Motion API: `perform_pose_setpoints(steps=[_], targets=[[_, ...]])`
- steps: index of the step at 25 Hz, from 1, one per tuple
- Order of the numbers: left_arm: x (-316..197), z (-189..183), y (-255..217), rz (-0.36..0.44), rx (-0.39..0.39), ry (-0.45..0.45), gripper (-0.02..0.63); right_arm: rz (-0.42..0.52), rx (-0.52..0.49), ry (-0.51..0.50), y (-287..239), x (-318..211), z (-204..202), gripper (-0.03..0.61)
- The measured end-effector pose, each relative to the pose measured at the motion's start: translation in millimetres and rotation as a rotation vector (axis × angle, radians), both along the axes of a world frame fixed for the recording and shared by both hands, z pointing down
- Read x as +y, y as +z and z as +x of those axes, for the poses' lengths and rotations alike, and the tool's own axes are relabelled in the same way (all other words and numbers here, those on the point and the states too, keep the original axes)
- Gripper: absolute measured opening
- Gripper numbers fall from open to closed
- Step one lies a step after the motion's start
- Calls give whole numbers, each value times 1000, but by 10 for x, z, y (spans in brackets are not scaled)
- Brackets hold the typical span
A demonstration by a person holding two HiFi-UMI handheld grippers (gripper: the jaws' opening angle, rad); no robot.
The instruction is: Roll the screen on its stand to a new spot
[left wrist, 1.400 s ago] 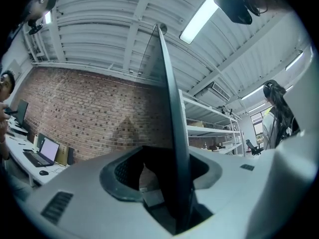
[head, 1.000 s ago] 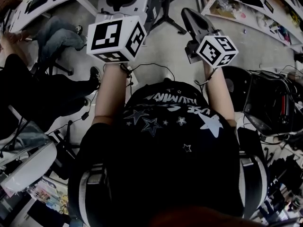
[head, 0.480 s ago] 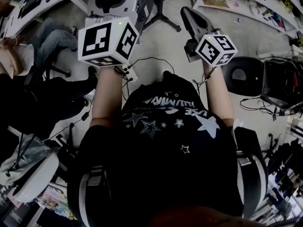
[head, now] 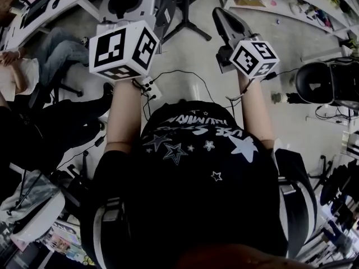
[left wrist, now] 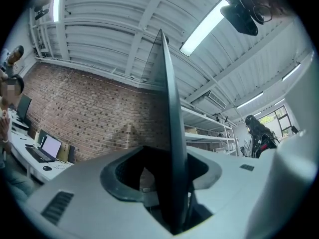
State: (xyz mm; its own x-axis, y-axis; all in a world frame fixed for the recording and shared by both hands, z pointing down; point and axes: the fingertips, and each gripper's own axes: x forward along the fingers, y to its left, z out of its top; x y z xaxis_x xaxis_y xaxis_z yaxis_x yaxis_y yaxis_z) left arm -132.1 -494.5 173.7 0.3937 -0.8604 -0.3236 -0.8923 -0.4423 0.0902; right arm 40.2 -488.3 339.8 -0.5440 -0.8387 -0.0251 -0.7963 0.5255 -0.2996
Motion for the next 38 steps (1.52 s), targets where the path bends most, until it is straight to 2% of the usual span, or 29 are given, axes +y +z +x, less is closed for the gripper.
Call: perform_pose_setpoints(steps=[11, 25, 38], targets=[[103, 122, -14, -27, 16, -71, 221, -7, 1, -24, -99, 190, 379, 6], [733, 537, -1, 16, 8, -41, 224, 5, -7, -55, -112, 513, 551, 6], [1422, 955, 24, 21, 17, -39, 224, -29, -2, -61, 41, 1208, 993, 6]])
